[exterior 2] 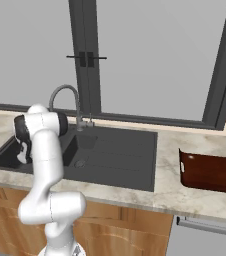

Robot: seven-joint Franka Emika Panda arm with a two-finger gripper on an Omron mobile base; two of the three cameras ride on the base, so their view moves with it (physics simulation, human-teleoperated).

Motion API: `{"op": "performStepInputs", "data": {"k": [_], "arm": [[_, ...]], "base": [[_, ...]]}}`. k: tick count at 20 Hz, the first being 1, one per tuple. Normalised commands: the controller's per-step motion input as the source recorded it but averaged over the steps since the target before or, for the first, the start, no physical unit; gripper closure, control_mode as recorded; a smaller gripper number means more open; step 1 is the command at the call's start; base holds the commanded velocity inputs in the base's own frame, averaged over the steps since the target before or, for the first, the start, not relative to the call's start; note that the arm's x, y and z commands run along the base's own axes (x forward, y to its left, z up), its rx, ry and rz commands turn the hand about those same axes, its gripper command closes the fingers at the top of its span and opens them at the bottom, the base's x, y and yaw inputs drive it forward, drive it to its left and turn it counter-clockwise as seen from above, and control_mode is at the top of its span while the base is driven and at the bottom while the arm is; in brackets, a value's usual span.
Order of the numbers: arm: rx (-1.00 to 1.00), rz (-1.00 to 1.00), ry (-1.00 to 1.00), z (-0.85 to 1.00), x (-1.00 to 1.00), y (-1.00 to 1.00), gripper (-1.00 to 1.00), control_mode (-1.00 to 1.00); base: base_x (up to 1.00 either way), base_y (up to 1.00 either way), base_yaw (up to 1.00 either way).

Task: Pick up all produce items and place them in the sink. Turn on the sink faucet to wash them. Then turn the sink off and put them in the tray.

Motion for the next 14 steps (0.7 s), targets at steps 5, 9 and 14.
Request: {"op": "performStepInputs", "data": {"k": [5, 9, 14], "arm": [[0.00, -0.01, 0.00, 0.68, -0.05, 0.00, -1.00, -1.00], [0.00, 0.00, 0.00, 0.75, -0.04, 0.00, -1.00, -1.00], [0.00, 0.00, 0.00, 0.70, -0.22, 0.00, -1.00, -1.00]], "base": [[0.00, 0.00, 0.00], [0.00, 0.00, 0.00], [0.00, 0.00, 0.00]]}}
